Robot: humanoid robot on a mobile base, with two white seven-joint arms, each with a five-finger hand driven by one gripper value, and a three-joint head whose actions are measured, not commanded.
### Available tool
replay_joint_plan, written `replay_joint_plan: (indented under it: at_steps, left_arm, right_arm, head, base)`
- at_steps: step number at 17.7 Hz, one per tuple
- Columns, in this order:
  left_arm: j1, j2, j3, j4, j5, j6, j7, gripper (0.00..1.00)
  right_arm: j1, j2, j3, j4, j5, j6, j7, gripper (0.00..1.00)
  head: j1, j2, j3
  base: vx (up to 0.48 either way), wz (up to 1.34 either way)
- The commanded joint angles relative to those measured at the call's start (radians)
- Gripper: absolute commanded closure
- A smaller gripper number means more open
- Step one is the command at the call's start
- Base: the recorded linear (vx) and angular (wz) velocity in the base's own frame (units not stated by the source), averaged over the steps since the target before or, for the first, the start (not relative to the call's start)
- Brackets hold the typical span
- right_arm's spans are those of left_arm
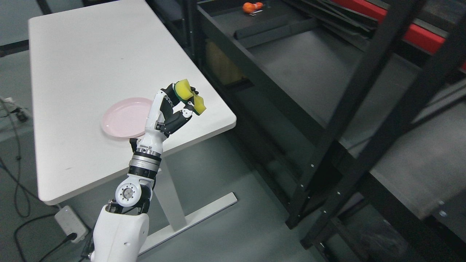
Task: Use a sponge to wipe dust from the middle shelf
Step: 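Turn toward the metal shelf holding the sponge in the left hand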
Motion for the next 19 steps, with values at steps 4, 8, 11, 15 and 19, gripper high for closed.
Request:
replay_joint_plan:
  at_steps: [4,8,11,15,19]
  left_arm:
    - [0.001,0.018,-0.027,0.0,0.002,0.004,0.0,1.0]
    - [-0.001,0.018,-0.074,-0.001,0.002,0.004,-0.005,1.0]
    - [-0.011,0.018,-0.163,-0.023,-0.006,0.003,-0.026,1.0]
    - [-0.138,0.018,-0.381,-0.052,-0.168,-0.014,-0.11,1.0]
    - [-0.376,0.018,-0.505,-0.052,-0.433,-0.052,-0.138,1.0]
  right_arm:
    - [0.0,-0.017,0.0,-0.017,0.0,0.007,-0.001,0.0]
    - [0.0,-0.017,0.0,-0.017,0.0,0.007,-0.001,0.0]
    - [0.0,-0.017,0.0,-0.017,0.0,0.007,-0.001,0.0]
    - [0.0,-0.017,0.0,-0.017,0.0,0.007,-0.001,0.0]
    - [0.0,-0.017,0.0,-0.017,0.0,0.007,-0.001,0.0]
  head:
    - [0.0,0.0,0.0]
    - [0.0,0.0,0.0]
    - [0.0,0.0,0.0]
    - [0.0,0.0,0.0]
    - [0.0,-0.001,0.0]
  base:
    - [-0.317,-1.02]
    - [-0.339,-1.14]
    - [-0.285,-1.19]
    - [-0.229,-1.07]
    - [-0.103,-0.66]
